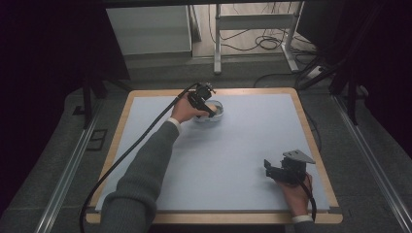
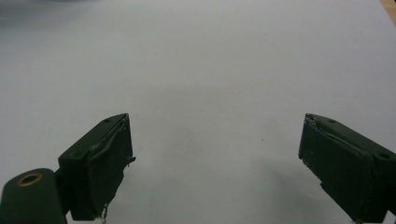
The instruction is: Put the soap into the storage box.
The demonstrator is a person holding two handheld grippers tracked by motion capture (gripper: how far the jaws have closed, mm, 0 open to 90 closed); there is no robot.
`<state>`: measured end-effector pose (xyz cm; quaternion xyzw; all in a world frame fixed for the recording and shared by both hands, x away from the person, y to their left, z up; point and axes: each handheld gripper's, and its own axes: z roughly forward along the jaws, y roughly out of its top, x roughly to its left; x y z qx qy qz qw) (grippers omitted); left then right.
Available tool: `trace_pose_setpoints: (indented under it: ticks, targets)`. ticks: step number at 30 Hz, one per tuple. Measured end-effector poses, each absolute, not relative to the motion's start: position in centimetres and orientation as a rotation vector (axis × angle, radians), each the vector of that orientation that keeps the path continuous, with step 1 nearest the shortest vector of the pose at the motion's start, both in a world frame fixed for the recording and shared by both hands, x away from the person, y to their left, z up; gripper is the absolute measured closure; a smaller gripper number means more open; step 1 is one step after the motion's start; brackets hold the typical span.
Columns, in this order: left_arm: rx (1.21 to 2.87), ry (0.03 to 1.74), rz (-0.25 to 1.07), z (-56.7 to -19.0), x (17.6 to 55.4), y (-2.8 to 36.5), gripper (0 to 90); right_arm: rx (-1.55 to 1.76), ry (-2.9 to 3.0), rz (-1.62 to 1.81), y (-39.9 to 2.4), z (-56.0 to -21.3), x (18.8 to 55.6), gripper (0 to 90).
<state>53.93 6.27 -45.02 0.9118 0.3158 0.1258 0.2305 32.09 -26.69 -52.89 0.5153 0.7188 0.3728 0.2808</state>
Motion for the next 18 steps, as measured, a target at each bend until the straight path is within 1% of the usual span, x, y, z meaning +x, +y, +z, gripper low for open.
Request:
trace_pose_setpoints:
  ticks: [4, 6, 10, 13, 16, 18]
  targets:
    - [2.481, 0.854, 0.351, -44.4, 52.8, 6.5, 26.6, 1.38, 1.928, 0.999, -26.7, -52.9, 32.1, 9.9]
    - [2.469, 0.856, 0.334, -44.0, 52.3, 6.9, 26.0, 1.381, 1.926, 1.0, -26.7, -52.9, 32.1, 9.9]
    - [2.444, 0.87, 0.343, -43.5, 50.9, 8.0, 25.3, 1.388, 1.921, 1.004, -26.7, -52.9, 32.1, 9.9]
    - [2.424, 0.876, 0.358, -43.2, 49.8, 8.9, 25.0, 1.387, 1.926, 1.003, -26.7, -52.9, 32.1, 9.9]
    - [2.405, 0.869, 0.414, -42.8, 48.2, 9.7, 25.4, 1.389, 1.923, 1.001, -26.7, -52.9, 32.1, 9.9]
    - [2.385, 0.864, 0.411, -42.5, 46.9, 10.5, 25.2, 1.389, 1.922, 1.001, -26.7, -52.9, 32.1, 9.9]
